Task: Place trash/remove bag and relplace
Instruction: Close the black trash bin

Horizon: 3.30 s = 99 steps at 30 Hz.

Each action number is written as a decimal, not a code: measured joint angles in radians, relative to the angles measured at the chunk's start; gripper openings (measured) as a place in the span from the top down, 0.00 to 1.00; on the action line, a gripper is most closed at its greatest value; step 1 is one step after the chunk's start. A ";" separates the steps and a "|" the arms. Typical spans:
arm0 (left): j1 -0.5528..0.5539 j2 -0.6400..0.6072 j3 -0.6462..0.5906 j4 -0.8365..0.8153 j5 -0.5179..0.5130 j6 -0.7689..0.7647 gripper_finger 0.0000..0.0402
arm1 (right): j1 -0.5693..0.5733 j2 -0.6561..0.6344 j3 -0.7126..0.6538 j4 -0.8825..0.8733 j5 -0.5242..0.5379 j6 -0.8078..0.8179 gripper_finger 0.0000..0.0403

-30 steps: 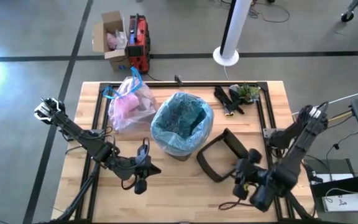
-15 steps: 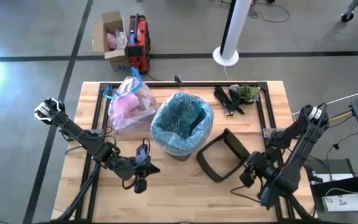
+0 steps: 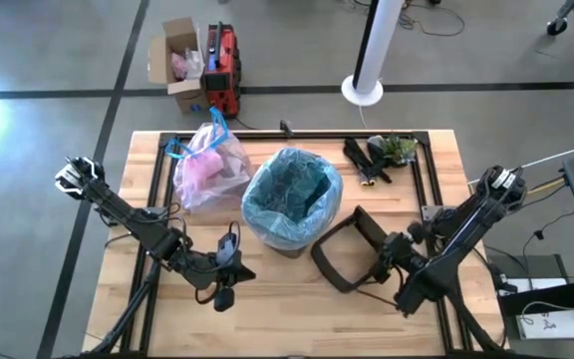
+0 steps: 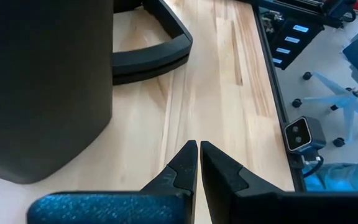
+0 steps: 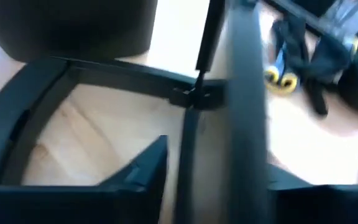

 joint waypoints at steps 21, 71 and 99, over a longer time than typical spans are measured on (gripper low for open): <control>0.001 -0.142 0.000 -0.072 -0.061 0.043 0.99 | -0.026 -0.365 0.585 -0.035 -0.289 -0.620 1.00; -0.008 -0.207 0.249 -0.213 -0.057 0.035 0.99 | -0.691 -0.145 0.673 0.927 -0.084 -1.672 1.00; 0.095 -0.210 0.387 -0.114 -0.511 0.286 0.99 | -0.738 -0.149 0.547 1.008 -0.190 -1.663 1.00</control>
